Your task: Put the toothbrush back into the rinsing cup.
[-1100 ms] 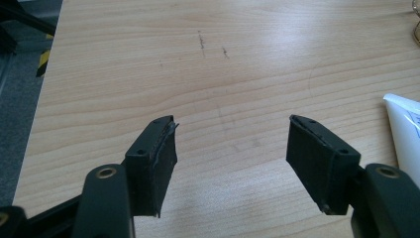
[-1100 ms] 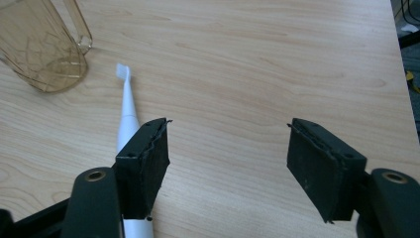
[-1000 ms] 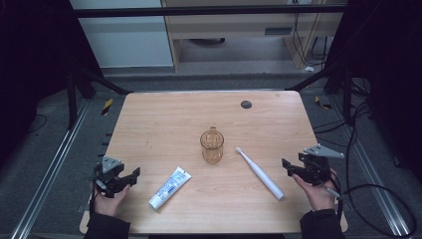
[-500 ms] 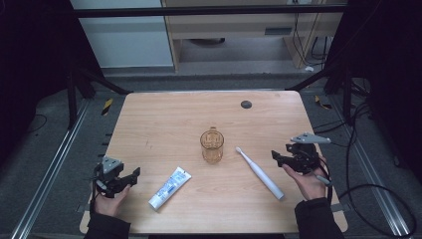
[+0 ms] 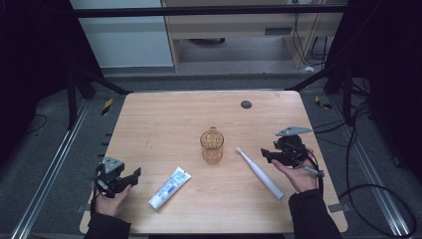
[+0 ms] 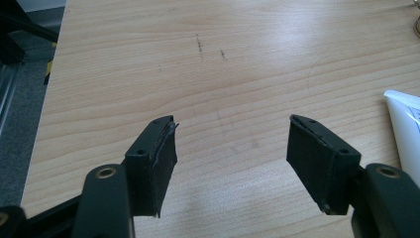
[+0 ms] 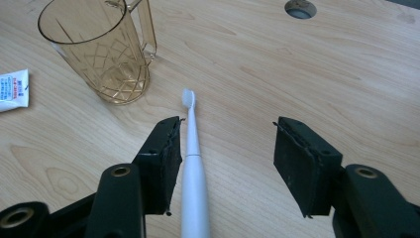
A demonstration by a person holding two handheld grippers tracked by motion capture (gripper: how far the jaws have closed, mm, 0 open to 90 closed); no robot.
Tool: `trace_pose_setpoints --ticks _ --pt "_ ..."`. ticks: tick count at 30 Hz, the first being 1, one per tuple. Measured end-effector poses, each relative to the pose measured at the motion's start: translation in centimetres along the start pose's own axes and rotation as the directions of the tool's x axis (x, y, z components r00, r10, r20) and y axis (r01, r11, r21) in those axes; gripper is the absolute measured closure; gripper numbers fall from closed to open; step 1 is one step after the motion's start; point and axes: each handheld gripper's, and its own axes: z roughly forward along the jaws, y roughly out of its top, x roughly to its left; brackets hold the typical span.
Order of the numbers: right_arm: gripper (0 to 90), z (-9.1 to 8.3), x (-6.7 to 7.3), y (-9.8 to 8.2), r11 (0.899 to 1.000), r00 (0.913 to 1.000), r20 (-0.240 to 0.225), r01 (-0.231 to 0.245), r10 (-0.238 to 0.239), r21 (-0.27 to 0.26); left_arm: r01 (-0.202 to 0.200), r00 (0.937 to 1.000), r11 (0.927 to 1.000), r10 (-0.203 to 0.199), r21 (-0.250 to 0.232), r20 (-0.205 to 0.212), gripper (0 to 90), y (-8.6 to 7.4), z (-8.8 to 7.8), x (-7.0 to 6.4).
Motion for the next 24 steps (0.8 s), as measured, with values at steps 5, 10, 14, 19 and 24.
trace_pose_setpoints --ticks 5,10,14,19,24 --pt "44.5 0.4 0.4 0.7 1.000 0.9999 -0.006 0.013 -0.012 0.022 -0.004 1.0000 1.0000 0.004 0.005 0.003 35.2 0.0 0.1 0.0" --pt "44.8 1.0 0.7 1.3 0.999 0.9998 -0.015 0.015 -0.015 0.036 -0.013 0.9999 0.9999 0.013 0.006 0.002 35.2 0.0 0.1 0.0" --pt "45.3 1.6 1.1 1.5 0.998 0.9994 -0.016 0.031 -0.030 0.055 -0.017 0.9998 0.9998 0.017 0.003 0.006 35.2 0.0 0.1 -0.1" --pt "45.8 2.4 1.4 1.8 0.995 0.9989 -0.019 0.045 -0.044 0.084 -0.026 0.9997 0.9997 0.026 0.006 0.005 35.2 0.0 0.2 -0.3" --pt "46.7 3.1 1.7 1.8 0.993 0.9987 -0.018 0.049 -0.047 0.111 -0.027 0.9996 0.9996 0.027 0.009 0.005 35.2 0.0 0.3 -0.2"
